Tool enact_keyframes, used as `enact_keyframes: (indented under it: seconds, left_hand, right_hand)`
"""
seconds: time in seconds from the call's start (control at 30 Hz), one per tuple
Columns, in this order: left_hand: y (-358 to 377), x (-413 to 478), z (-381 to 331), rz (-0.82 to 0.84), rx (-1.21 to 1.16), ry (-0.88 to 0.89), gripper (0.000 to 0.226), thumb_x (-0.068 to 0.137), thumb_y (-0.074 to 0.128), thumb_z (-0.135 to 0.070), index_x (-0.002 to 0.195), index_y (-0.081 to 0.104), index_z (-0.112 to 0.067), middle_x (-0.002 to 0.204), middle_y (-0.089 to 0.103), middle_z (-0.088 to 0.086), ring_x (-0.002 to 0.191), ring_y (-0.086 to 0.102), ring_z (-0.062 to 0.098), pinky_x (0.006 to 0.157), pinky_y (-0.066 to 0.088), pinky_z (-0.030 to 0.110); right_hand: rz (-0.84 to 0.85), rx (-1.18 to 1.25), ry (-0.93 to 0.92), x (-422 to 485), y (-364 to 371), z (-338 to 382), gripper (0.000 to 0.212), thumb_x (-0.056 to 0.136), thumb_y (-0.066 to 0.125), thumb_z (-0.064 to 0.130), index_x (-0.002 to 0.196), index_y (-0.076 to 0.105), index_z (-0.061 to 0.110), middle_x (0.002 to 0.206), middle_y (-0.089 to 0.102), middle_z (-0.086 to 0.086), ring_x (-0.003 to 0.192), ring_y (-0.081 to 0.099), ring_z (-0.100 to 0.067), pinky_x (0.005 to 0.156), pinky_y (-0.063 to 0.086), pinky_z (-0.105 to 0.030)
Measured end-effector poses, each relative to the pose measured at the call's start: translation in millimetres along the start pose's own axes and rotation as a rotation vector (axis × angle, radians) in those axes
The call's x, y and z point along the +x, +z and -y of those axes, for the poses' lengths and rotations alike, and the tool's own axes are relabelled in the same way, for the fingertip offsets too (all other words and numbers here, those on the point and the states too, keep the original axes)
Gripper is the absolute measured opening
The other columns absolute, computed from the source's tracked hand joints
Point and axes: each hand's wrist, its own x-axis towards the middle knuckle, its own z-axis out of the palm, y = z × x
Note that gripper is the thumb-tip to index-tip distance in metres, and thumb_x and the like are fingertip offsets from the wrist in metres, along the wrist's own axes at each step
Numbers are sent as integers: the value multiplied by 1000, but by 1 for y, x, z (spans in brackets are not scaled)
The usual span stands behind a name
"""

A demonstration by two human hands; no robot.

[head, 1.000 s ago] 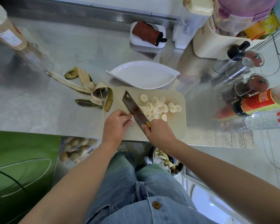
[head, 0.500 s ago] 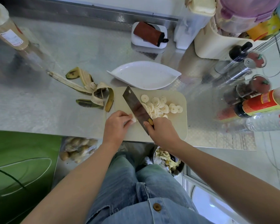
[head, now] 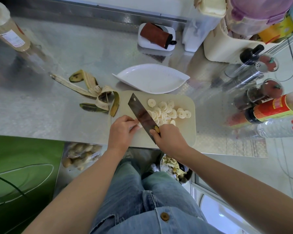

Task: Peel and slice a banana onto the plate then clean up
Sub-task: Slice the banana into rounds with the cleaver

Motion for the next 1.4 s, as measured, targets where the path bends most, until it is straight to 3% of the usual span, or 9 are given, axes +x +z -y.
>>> enact_keyframes:
  seconds: [0.17,0.37,0.53,0.67,0.87,1.03,1.4]
  left_hand:
    - [2,0,2,-14,5,-3,19,83,72,-19,97,74,-6,86,67,8,79,56,21,68,42,25]
    - [4,-2,0,-44,22,-17,20,80,75,-19,95,74,-5,87,70,9,80,60,24,70,44,28]
    - [3,-1,1,-54,34,-10,14,79,75,-16,89,74,-6,84,71,9,78,60,26,70,40,27]
    - [3,-1,3,-44,40,-15,16,81,73,-19,92,74,-7,88,67,8,81,57,24,69,39,26]
    - [0,-3,7,-39,0,4,17,81,73,-17,95,74,-8,87,65,6,79,58,20,69,42,24]
    - [-1,-3,8,-35,-12,-22,19,80,75,-18,96,74,-8,90,68,7,83,59,22,72,48,31]
    - [1,-3,8,-56,-15,-57,19,78,76,-17,94,75,-7,90,71,7,83,60,23,72,47,31]
  right_hand:
    - [0,-2,13,-1,5,4,48,99,44,33,55,31,17,53,36,-1,50,36,-18,44,20,-27]
    - [-2,-7,28,-2,6,7,46,99,42,33,57,32,18,56,38,0,56,43,-22,44,23,-26]
    - [27,-17,42,1,9,10,46,100,41,32,57,31,18,57,36,0,61,45,-24,56,32,-32]
    - [60,-11,58,4,20,9,47,100,41,33,57,30,18,57,36,0,62,46,-26,58,33,-32]
    - [36,26,38,5,13,3,50,99,44,34,54,31,17,53,36,-1,50,36,-17,45,23,-27]
    - [-14,2,0,2,-3,6,50,98,45,34,53,32,17,52,38,-1,48,37,-17,44,23,-27]
    - [4,-36,-18,-2,-6,6,49,98,45,35,54,34,17,52,39,-2,48,39,-18,45,25,-28]
